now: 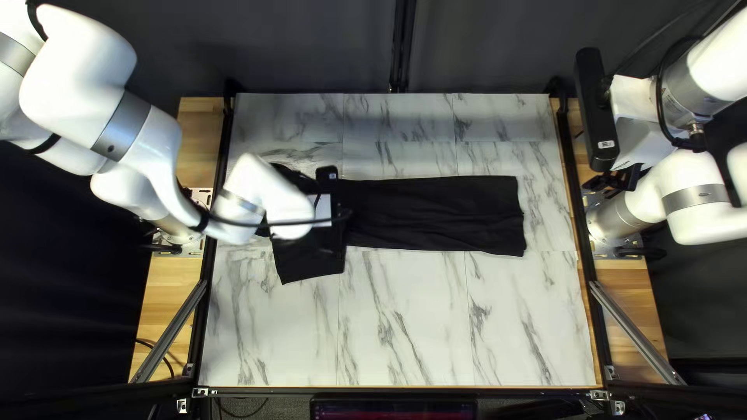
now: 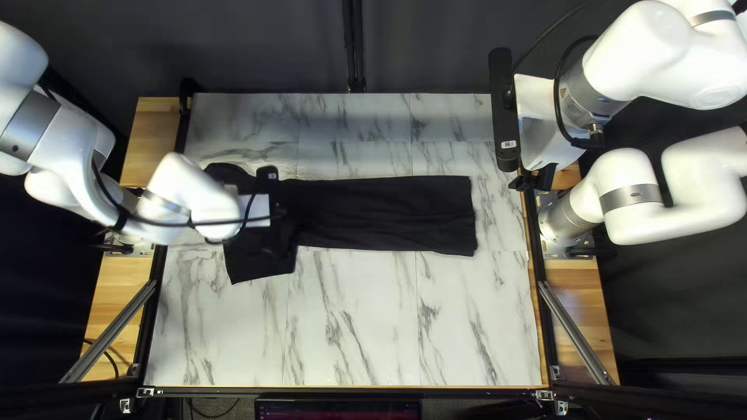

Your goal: Fold t-shirt

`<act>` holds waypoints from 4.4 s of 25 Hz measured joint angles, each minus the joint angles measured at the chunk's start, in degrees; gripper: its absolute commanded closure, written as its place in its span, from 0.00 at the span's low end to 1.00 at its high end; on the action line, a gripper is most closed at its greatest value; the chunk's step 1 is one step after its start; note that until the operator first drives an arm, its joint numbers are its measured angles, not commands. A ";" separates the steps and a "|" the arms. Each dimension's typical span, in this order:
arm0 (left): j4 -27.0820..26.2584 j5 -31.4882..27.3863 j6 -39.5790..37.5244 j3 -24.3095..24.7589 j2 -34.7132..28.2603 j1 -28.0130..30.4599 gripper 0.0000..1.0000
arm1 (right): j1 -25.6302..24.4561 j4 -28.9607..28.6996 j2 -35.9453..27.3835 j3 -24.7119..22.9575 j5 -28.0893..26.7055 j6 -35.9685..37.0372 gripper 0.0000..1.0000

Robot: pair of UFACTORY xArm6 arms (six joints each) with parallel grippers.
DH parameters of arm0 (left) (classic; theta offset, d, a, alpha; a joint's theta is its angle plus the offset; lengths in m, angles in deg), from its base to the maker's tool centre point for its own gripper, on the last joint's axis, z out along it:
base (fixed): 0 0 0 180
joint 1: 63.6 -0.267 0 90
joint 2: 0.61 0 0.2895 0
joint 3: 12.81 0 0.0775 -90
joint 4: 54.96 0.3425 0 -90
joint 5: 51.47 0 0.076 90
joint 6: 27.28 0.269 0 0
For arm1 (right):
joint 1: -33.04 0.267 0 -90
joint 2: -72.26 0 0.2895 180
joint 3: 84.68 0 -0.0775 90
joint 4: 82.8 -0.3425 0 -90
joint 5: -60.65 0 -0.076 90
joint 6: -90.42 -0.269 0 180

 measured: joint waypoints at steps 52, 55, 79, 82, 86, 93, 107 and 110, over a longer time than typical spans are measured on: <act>9.17 15.90 -11.15 -10.41 19.20 7.75 0.00 | 0.00 0.00 0.00 0.00 0.00 0.00 0.00; 9.64 14.48 -12.87 -12.19 21.13 7.93 0.00 | 0.00 0.00 0.00 0.00 0.00 0.00 0.00; 9.77 3.06 -16.57 -16.53 24.95 6.69 0.00 | 0.00 0.00 0.00 0.00 0.00 0.00 0.00; 9.70 3.26 -16.67 -16.34 24.96 6.38 0.00 | 0.00 0.00 0.00 0.00 0.00 0.00 0.00; 9.26 3.62 -17.58 -16.86 25.98 7.28 0.00 | 0.00 0.00 0.00 0.00 0.00 0.00 0.00; 8.99 3.28 -18.11 -17.52 26.65 8.35 0.00 | 0.00 0.00 0.00 0.00 0.00 0.00 0.00; 10.20 3.26 -17.66 -17.97 26.23 7.28 0.17 | 0.00 0.00 0.00 0.00 0.00 0.00 0.00; 10.46 3.58 -17.58 -17.72 25.91 7.08 0.17 | 0.00 0.00 0.00 0.00 0.00 0.00 0.00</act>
